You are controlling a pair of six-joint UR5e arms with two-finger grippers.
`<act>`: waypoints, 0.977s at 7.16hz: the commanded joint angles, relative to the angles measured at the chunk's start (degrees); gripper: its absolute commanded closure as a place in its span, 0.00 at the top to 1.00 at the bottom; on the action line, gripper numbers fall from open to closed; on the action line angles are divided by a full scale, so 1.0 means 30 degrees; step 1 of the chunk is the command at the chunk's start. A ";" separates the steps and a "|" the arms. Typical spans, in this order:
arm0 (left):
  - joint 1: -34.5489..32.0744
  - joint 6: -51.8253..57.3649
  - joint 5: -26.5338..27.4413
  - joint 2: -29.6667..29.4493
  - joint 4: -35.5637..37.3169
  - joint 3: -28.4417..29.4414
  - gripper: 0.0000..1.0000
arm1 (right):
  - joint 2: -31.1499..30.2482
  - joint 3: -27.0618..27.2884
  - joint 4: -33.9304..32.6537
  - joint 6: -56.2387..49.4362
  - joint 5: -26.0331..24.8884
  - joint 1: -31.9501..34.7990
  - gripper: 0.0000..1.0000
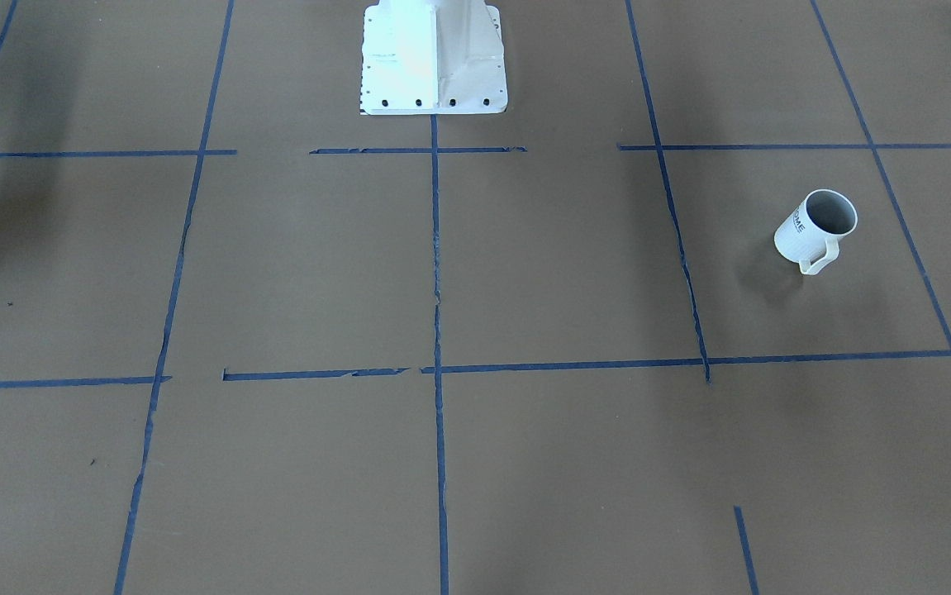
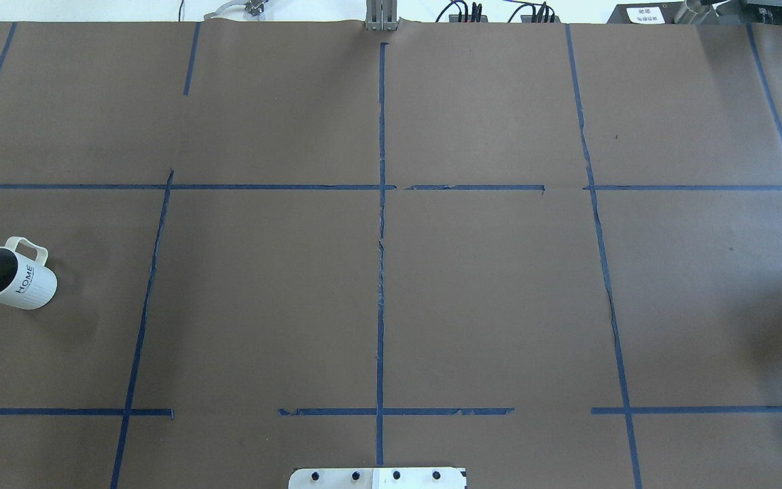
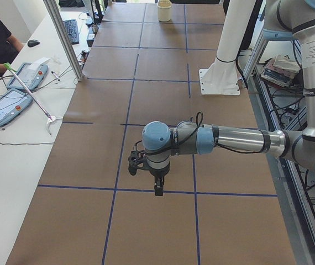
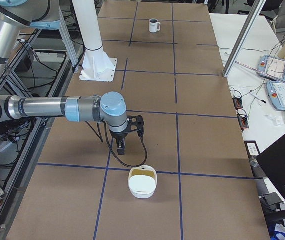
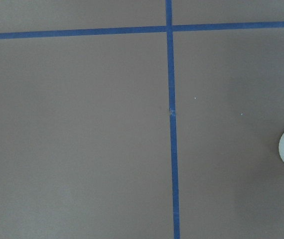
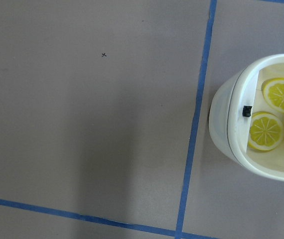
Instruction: Left arm hands cup to right arm to dump lemon
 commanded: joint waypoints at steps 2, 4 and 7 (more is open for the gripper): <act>0.0115 -0.0005 -0.0801 -0.0209 0.0478 -0.0117 1.00 | -0.0022 -0.0016 -0.0001 0.0008 0.0062 0.0000 1.00; 0.0086 -0.0004 -0.0860 -0.0240 0.0536 -0.0380 1.00 | -0.0051 -0.0016 0.0028 -0.0021 0.0033 0.0000 1.00; 0.0086 -0.0004 -0.0947 -0.0298 0.0450 0.0115 1.00 | -0.0052 -0.0016 0.0029 -0.0050 -0.0084 0.0000 1.00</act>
